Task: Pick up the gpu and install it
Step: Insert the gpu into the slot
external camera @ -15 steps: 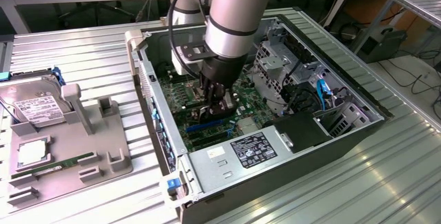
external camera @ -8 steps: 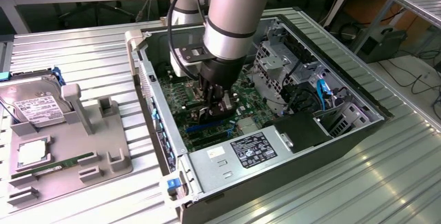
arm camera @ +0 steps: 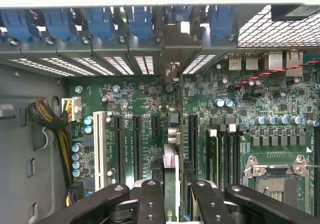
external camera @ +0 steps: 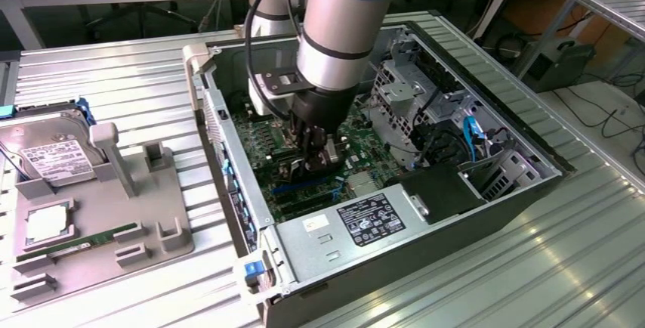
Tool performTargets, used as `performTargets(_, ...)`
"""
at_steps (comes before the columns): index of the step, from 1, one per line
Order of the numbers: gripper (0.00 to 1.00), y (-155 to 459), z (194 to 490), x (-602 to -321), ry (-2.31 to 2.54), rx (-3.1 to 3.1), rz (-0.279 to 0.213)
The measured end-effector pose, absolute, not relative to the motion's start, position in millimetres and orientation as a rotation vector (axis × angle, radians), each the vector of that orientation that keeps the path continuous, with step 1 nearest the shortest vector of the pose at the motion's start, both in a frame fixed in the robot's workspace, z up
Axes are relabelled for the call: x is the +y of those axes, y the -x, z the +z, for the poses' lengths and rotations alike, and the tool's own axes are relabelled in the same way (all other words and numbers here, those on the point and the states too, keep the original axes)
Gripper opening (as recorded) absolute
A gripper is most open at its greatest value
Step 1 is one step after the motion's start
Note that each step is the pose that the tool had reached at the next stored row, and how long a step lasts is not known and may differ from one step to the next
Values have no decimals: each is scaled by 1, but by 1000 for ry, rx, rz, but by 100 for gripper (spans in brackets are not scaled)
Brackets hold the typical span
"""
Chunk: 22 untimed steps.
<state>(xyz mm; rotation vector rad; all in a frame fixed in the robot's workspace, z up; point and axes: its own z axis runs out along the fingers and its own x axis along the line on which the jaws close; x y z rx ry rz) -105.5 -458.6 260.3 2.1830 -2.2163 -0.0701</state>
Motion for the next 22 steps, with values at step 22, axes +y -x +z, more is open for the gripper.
performTargets(22, 26, 112, 254, -459, -2199, -2233, -26)
